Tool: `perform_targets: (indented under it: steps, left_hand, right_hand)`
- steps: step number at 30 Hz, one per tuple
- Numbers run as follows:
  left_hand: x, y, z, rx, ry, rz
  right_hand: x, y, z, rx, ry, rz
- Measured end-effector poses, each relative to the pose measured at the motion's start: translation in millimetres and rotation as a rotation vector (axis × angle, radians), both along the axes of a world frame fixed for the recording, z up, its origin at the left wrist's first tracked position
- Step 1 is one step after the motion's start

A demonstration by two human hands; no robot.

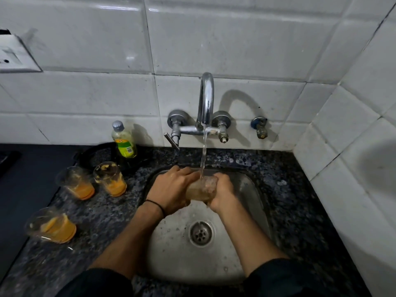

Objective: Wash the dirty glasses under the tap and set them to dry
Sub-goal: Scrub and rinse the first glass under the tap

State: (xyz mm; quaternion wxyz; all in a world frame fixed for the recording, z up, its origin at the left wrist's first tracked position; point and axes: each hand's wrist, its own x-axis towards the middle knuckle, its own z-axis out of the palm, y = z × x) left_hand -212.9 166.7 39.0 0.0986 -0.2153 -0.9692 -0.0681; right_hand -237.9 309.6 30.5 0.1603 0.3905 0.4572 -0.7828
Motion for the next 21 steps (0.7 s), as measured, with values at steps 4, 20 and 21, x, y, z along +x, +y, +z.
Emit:
perform_targets:
  steps: [4, 20, 21]
  left_hand:
    - [1.1, -8.1, -5.6, 0.167, -0.172, 0.121]
    - [11.3, 20.2, -41.5, 0.868, -0.318, 0.294]
    - [9.4, 16.4, -40.1, 0.94, -0.372, 0.236]
  right_hand:
    - [2.3, -4.5, -3.1, 0.192, 0.199, 0.079]
    - [-2.1, -7.3, 16.5, 1.02, 0.645, 0.786]
    - [-0.4, -1.5, 27.4, 1.013, 0.745, 0.866]
